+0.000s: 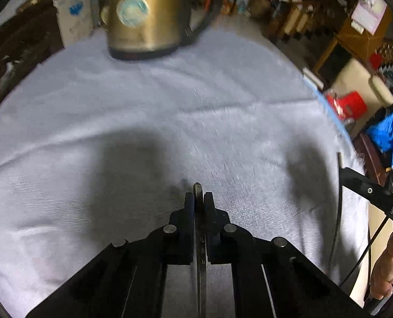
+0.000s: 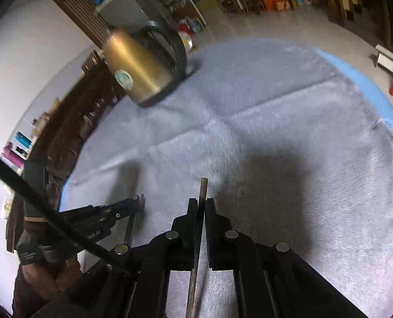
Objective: Organize utensils
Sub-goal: 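Lift the held chopsticks with both tools and carry them over the cup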
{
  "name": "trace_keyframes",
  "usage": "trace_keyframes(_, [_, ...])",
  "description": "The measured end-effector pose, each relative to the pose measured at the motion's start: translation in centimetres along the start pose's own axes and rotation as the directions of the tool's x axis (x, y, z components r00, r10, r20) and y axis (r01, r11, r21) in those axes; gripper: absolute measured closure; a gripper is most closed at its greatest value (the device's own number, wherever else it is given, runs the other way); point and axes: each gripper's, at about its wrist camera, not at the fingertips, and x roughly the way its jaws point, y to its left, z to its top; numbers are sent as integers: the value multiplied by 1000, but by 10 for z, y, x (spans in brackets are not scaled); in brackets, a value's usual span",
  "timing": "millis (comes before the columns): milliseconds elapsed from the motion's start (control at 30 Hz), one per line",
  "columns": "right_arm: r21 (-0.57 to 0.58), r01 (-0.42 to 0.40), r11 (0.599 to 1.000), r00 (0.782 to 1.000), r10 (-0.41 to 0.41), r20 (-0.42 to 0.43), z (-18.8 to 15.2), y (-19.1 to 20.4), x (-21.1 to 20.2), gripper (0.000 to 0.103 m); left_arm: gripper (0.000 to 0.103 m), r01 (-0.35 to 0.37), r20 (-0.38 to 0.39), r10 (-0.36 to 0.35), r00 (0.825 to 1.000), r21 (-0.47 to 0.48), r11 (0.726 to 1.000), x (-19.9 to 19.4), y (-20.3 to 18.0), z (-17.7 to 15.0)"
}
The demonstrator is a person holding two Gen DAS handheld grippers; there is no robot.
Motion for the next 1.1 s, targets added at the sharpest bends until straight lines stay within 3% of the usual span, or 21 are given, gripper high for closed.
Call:
trace_keyframes(100, [-10,-22,1000,996,23,83,-3,5,-31,97,96,-35,94,35,995,-8,999,-41,7,-3])
trace_keyframes(233, [-33,-33,999,980,39,196,-11,17,-72,97,97,-70,238,75,968,-30,997,-101,15,-14])
trace_keyframes(367, [-56,-24,998,952,40,305,-30,27,-117,97,97,-111,361,127,924,-65,992,-150,19,-32])
trace_keyframes(533, [-60,11,998,905,16,425,-58,40,-163,97,97,-137,484,192,854,-147,980,-207,28,-69])
trace_keyframes(667, [-57,30,998,857,4,514,-82,49,-195,97,97,-141,551,227,803,-195,971,-238,25,-100])
trace_keyframes(800, [-45,37,998,815,-4,580,-99,53,-225,97,97,-134,597,244,764,-223,966,-266,19,-127])
trace_keyframes(933, [-45,40,998,790,-4,613,-112,59,-250,97,97,-118,624,231,747,-218,969,-285,12,-148])
trace_keyframes(1100, [-71,87,994,779,-24,627,-124,68,-271,97,97,-100,620,210,756,-208,973,-294,2,-160])
